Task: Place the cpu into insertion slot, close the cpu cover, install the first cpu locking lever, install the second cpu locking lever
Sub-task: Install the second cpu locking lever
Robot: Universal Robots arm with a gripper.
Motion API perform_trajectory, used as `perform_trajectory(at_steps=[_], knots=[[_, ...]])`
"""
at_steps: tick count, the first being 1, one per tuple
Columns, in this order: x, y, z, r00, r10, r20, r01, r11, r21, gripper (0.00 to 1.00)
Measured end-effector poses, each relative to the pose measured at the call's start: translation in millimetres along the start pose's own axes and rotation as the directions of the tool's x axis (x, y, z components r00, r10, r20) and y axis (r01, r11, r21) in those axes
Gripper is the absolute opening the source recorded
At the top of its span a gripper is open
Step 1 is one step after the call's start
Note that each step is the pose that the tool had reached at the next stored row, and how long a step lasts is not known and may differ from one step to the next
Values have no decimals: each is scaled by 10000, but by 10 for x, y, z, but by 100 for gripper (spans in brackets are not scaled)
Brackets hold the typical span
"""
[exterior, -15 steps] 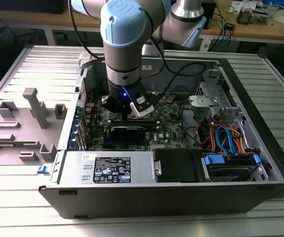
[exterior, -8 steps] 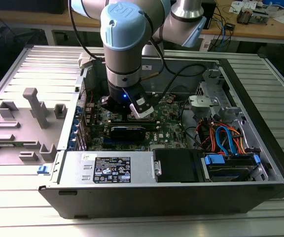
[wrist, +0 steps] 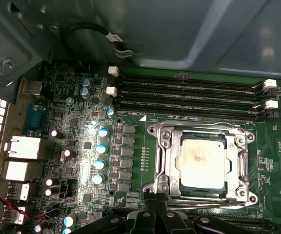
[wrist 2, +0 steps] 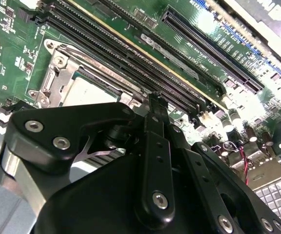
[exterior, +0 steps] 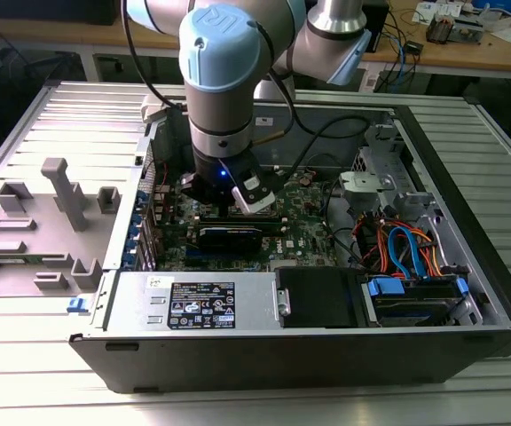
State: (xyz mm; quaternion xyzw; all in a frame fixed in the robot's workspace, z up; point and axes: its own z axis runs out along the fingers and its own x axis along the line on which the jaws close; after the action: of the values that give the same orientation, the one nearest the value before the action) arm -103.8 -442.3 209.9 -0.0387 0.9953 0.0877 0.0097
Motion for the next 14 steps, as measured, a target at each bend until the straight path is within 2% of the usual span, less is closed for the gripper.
perform_trajectory(at_steps=[5,10,14], knots=[[2,0,10,10000,2,4,-2,10000,-37,11],[5,-4,25,10000,1,10,-1,9999,-111,11],[13,-5,32,10000,2,9,-2,9999,-119,11]])
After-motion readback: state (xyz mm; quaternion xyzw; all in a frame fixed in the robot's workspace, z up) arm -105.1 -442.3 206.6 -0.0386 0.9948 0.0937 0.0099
